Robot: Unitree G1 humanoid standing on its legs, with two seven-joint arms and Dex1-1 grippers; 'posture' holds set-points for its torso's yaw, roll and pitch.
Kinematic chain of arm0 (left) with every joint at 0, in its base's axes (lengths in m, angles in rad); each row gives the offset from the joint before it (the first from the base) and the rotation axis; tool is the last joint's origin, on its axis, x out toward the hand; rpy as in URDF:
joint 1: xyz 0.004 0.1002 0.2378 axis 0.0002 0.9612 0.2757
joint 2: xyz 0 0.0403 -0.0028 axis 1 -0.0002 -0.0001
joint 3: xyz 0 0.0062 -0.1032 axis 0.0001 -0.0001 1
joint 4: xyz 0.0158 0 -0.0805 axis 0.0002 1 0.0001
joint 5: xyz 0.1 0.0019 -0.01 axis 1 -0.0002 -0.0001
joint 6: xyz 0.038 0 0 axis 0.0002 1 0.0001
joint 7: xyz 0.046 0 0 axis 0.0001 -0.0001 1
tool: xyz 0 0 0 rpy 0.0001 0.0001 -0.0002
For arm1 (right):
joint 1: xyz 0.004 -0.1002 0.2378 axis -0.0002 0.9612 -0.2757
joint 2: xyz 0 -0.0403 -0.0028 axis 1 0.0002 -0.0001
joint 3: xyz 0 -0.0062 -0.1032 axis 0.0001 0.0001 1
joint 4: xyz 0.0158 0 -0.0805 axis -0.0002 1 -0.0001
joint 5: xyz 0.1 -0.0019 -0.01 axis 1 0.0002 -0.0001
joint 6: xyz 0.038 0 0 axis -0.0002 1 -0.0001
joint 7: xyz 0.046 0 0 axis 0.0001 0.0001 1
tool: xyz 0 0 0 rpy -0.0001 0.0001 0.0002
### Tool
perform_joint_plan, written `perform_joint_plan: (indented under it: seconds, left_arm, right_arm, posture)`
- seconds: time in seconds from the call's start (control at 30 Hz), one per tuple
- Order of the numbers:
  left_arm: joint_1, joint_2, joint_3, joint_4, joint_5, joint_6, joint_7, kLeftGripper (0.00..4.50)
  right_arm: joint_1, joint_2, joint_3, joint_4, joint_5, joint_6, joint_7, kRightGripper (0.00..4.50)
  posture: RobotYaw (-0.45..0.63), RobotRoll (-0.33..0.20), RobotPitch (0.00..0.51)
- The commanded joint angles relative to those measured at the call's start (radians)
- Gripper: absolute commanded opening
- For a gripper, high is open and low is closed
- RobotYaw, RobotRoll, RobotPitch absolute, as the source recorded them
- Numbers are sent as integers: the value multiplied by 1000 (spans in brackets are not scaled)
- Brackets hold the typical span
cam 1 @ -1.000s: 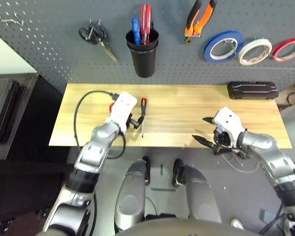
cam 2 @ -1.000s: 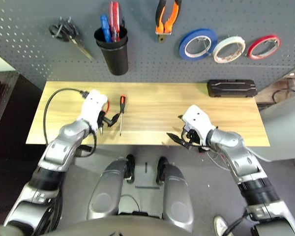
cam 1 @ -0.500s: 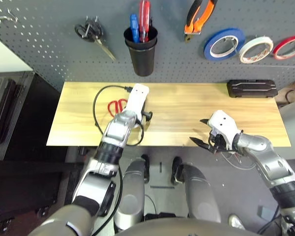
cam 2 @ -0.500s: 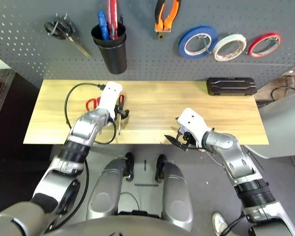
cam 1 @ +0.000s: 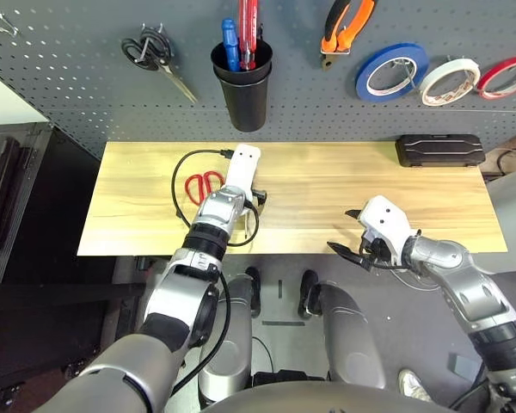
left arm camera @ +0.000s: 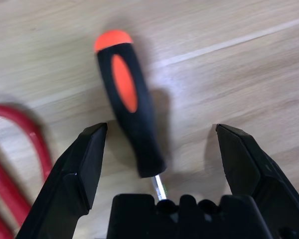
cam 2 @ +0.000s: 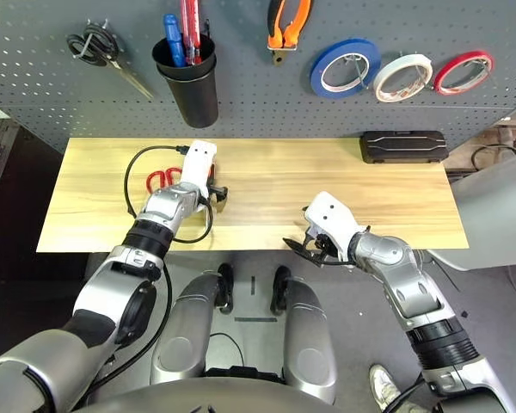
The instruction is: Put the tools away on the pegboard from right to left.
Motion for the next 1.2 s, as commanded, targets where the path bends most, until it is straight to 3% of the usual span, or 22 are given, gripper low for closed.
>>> perform_joint_plan:
  seconds: [0.03,0.27,0.33,0.47,0.57,0.73,0.87,1.2]
  left_arm:
    - [2,-10,9,79,-1,-9,7,3846]
    - [14,-10,18,127,1,-35,22,1112]
    - [20,-10,20,127,3,-40,24,620]
    - [47,-8,10,68,3,-34,7,622]
    - [103,-3,3,-84,-9,29,-16,622]
    - [307,26,-43,-589,-50,253,-97,622]
    - [428,60,-36,-858,-92,341,-130,622]
    - [611,95,98,-1168,-216,260,-177,622]
  right_arm:
    - [26,-7,0,-25,-2,15,-4,4500]
    - [17,-9,-1,-28,0,19,-6,4500]
    - [13,-12,-4,-23,1,15,-3,4500]
    - [-1,-16,-8,-8,3,4,2,4500]
    - [-15,-17,-13,8,7,-8,8,4500]
    - [-62,-14,-36,72,21,-53,25,4500]
    - [-98,4,-50,138,41,-106,37,4500]
    - [-105,81,-153,199,203,-366,122,4500]
  posture:
    - [23,0,366]
    - [25,0,359]
    - [31,0,353]
    - [46,0,340]
    - [59,0,330]
    - [97,0,304]
    - [128,0,291]
    - [189,0,246]
